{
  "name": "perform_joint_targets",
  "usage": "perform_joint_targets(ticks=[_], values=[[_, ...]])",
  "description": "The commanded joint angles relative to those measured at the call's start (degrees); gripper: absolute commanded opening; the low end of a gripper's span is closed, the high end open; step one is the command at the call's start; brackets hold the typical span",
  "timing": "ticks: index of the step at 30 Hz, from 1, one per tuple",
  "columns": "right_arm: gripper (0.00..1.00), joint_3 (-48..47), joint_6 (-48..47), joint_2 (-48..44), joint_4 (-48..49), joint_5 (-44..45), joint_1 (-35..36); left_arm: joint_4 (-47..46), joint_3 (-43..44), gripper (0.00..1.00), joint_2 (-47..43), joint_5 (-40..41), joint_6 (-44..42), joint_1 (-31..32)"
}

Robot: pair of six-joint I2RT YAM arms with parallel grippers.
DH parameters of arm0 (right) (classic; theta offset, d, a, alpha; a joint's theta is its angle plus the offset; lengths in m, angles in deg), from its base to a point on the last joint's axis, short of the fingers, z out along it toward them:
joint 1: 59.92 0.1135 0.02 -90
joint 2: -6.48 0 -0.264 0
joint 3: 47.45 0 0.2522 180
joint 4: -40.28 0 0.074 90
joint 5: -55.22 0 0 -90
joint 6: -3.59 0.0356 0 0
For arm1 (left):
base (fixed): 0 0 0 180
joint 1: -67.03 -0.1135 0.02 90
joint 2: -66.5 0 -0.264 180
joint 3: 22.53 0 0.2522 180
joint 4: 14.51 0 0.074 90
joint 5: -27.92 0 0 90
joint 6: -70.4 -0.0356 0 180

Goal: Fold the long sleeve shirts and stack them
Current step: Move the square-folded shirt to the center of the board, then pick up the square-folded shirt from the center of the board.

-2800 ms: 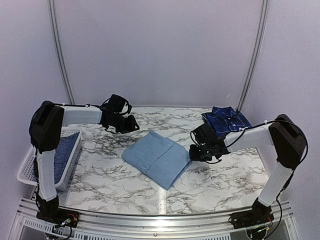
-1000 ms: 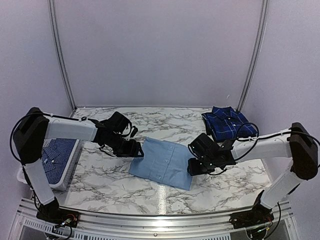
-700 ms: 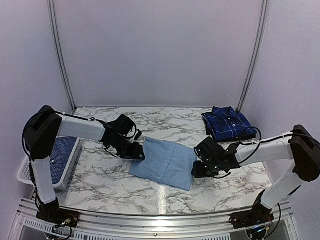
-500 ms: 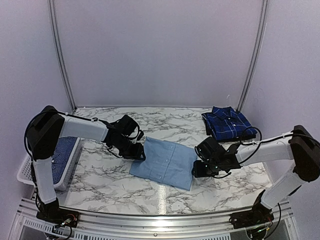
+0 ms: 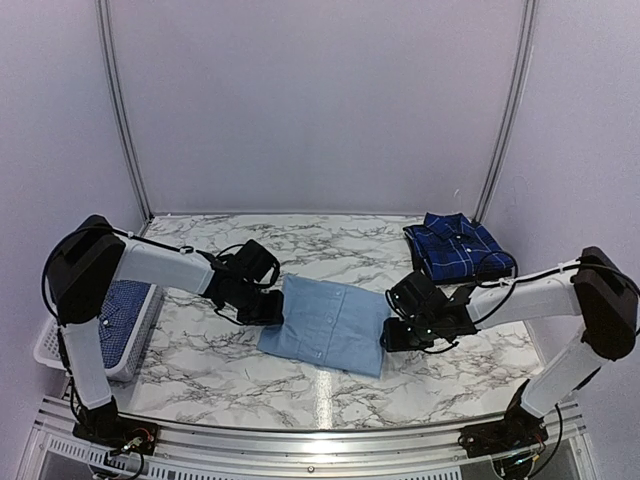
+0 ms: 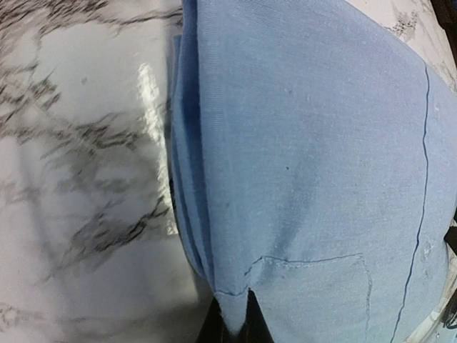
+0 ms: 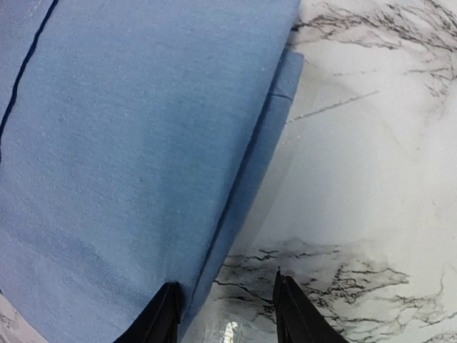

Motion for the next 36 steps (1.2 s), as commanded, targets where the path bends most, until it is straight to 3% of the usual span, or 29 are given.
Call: perform_joint_targets(ticks=[1, 7, 12, 17, 22, 32, 36], values=[[0.45, -5.6, -2.7, 3.7, 1.0, -0.5, -0.5, 2.2, -8.6, 0.00, -4.5, 5.9, 6.5, -0.9], [0.45, -13.7, -6.3, 11.0, 1.6, -2.0, -0.5, -0.3, -18.8, 0.00, -13.9, 8.6, 9.2, -4.4], [0.45, -21.2, -8.0, 15.2, -0.1, -2.1, 0.5, -1.6, -22.5, 0.00, -16.2, 7.8, 9.8, -5.9], [0.44, -27.4, -8.8, 16.5, -6.1, 2.9, 4.7, -2.6, -23.7, 0.16, -18.4, 7.6, 10.0, -6.4], [0.41, -29.1, -7.7, 16.4, -8.0, 4.8, 6.8, -2.5, -24.4, 0.24, -21.0, 7.6, 9.5, -7.5], [0.18, -32.9, -7.6, 23.4, -5.2, 0.6, 5.9, -3.9, -23.5, 0.45, -21.0, 3.5, 6.2, -9.6], [0.13, -30.4, -6.4, 24.1, -3.0, -1.6, 4.5, -4.6, -23.6, 0.46, -21.6, 1.0, 5.0, -10.8]])
